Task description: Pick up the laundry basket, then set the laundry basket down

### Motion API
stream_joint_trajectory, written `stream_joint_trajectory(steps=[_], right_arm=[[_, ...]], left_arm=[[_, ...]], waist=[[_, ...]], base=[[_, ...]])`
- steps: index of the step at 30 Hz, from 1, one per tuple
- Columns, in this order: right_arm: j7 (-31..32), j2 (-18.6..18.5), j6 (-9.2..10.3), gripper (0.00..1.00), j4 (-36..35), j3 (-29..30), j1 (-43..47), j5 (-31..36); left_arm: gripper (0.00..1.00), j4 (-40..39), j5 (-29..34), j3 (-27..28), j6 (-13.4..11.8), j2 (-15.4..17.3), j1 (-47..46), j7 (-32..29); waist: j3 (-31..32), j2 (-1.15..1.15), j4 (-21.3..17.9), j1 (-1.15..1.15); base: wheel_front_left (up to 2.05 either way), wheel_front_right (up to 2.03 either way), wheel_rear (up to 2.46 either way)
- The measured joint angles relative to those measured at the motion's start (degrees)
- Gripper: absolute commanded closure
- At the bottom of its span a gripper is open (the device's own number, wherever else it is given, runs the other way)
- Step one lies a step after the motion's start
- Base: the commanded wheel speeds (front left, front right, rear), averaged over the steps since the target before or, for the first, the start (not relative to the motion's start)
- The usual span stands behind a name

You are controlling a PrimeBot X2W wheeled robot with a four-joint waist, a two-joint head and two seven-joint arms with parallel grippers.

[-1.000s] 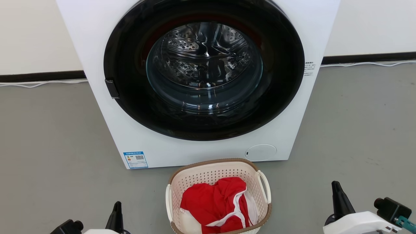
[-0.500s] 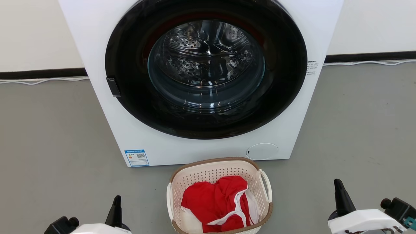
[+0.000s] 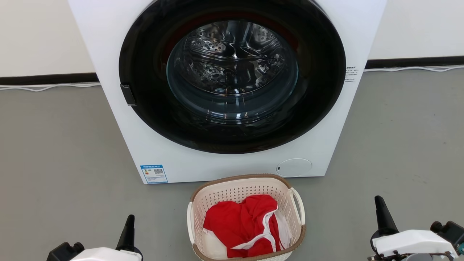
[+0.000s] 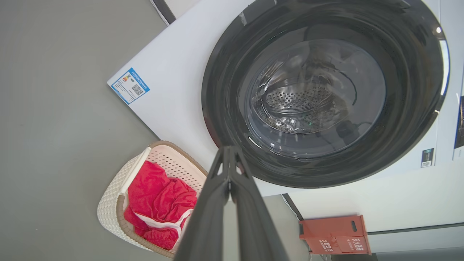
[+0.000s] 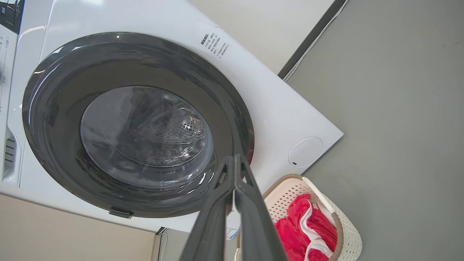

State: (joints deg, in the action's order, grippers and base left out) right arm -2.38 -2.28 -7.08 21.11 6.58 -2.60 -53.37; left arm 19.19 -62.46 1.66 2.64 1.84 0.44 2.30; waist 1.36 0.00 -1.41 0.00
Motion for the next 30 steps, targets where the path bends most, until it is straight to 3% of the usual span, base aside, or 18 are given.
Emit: stream_joint_trajectory(steps=[30], right_arm=[[4.7, 0.0, 0.0, 1.0, -2.7, 0.6, -0.1, -21.1]], left_arm=[[1.0, -1.8, -16.3, 1.7, 2.5, 0.1, -2.2, -4.8]], waist=[[-0.9, 0.0, 0.8, 0.0]], base=[[0.0, 0.0, 0.0]])
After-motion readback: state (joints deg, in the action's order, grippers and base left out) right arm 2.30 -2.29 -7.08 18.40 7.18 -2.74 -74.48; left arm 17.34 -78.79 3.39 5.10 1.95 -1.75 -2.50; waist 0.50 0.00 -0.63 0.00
